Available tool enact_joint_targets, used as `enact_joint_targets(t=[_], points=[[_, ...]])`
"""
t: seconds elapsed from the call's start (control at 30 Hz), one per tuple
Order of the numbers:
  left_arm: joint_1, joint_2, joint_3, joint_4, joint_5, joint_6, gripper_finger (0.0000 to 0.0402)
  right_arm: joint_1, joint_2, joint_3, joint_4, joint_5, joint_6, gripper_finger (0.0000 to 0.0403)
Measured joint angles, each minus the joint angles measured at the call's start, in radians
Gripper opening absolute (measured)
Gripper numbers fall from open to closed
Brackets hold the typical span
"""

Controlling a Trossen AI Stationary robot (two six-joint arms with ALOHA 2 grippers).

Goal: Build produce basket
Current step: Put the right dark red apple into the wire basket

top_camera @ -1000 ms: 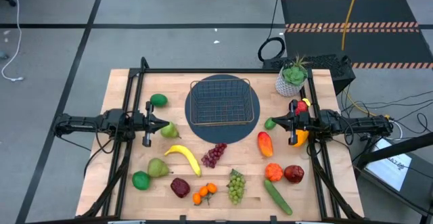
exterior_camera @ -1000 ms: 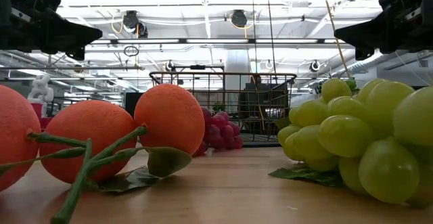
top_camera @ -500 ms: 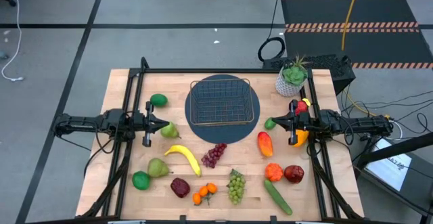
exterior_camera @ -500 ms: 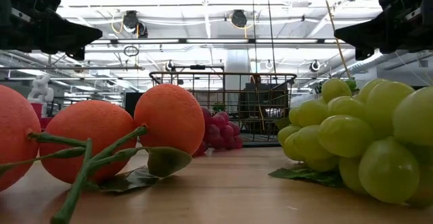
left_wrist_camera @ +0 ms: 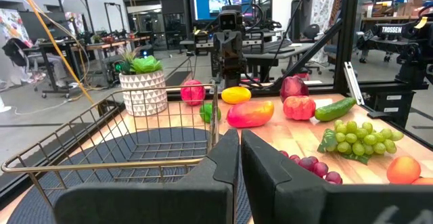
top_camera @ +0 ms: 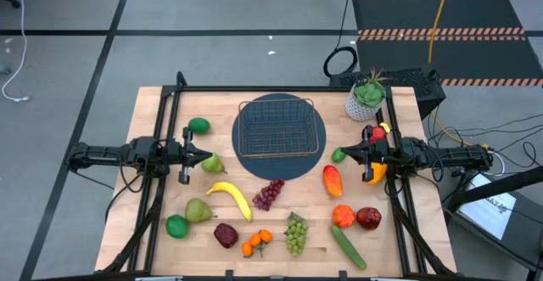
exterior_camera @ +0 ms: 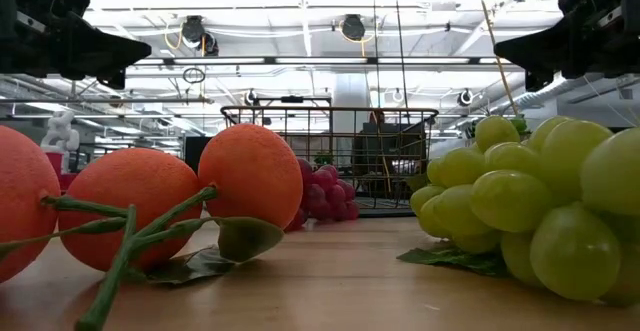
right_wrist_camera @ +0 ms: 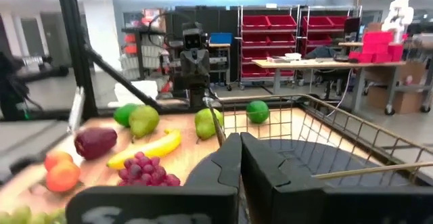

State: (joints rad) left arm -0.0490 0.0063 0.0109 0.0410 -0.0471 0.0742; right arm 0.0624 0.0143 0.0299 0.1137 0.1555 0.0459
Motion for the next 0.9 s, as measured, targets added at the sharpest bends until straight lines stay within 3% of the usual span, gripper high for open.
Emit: enact_joint_targets(t=[0.17, 0.3, 0.43, 0.67, 0.9], points=[[0.000, 0.000, 0.000, 0.000, 0.000, 0.000, 0.0021, 0.000, 0.018, 0.007, 0.015, 0.054, 0.142, 0.0000], [0.000, 0.000, 0.000, 0.000, 0.000, 0.000, 0.0021, 0.011, 0.071, 0.085, 0.023, 0.031, 0.141, 0.0000], [0.000, 0.000, 0.000, 0.000, 0.000, 0.000, 0.0021, 0.012, 0.174, 0.278, 0.023, 0.027, 0.088, 0.0000], [0.000, 0.000, 0.000, 0.002, 0.000, 0.000, 0.0021, 0.012, 0.430, 0.679, -0.188, 0.019, 0.039, 0.0000], [0.000, 0.000, 0.000, 0.004, 0.000, 0.000, 0.0021, 0.012, 0.655, 1.043, -0.421, -0.055, 0.076, 0.0000]])
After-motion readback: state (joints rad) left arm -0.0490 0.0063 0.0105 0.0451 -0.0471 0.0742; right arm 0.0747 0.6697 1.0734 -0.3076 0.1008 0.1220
